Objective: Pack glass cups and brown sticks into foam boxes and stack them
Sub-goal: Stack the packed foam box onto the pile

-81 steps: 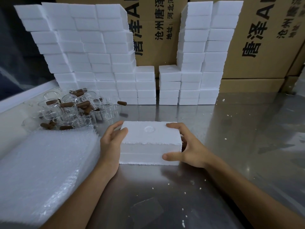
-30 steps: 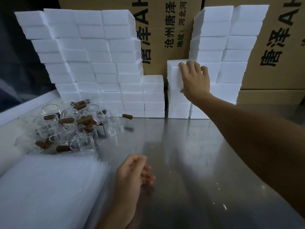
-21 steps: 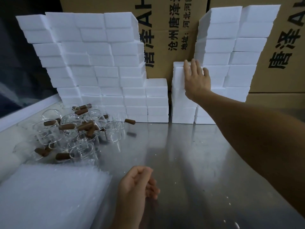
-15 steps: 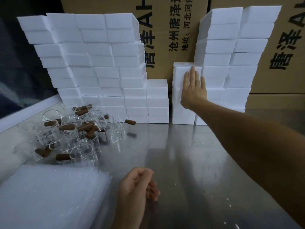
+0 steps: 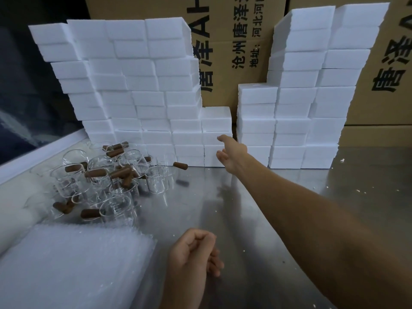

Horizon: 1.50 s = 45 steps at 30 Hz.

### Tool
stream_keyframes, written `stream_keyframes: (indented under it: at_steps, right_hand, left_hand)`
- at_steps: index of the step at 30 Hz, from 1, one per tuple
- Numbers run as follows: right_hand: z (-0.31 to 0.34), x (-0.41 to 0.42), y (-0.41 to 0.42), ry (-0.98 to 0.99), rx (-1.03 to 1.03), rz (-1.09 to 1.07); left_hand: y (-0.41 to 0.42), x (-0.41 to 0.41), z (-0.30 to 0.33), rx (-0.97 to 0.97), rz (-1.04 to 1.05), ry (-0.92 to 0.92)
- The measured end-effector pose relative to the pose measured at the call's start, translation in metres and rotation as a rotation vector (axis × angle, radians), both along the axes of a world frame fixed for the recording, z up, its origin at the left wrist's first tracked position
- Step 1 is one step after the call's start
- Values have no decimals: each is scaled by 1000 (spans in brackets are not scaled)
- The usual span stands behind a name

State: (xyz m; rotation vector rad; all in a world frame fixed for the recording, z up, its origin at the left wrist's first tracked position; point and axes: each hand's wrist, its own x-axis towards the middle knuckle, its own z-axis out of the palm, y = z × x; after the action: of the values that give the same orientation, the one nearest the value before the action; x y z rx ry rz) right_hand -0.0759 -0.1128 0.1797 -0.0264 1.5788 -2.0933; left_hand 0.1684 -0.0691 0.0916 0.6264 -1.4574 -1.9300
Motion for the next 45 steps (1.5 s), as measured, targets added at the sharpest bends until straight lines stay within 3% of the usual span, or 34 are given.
stream_keyframes:
  at_steps: [13,33,45]
  right_hand:
    - [42,-15,-12,-276,-257,81]
    - [71,-33,-43,-478,-190,10]
    - [44,8,-10,-364,-105,102]
  left_hand:
    - [-3,-2,-6,-20,-3,15]
    - [-4,-2,-7,-16,-38,16]
    - [-3,-1,-9,-98,-18,19]
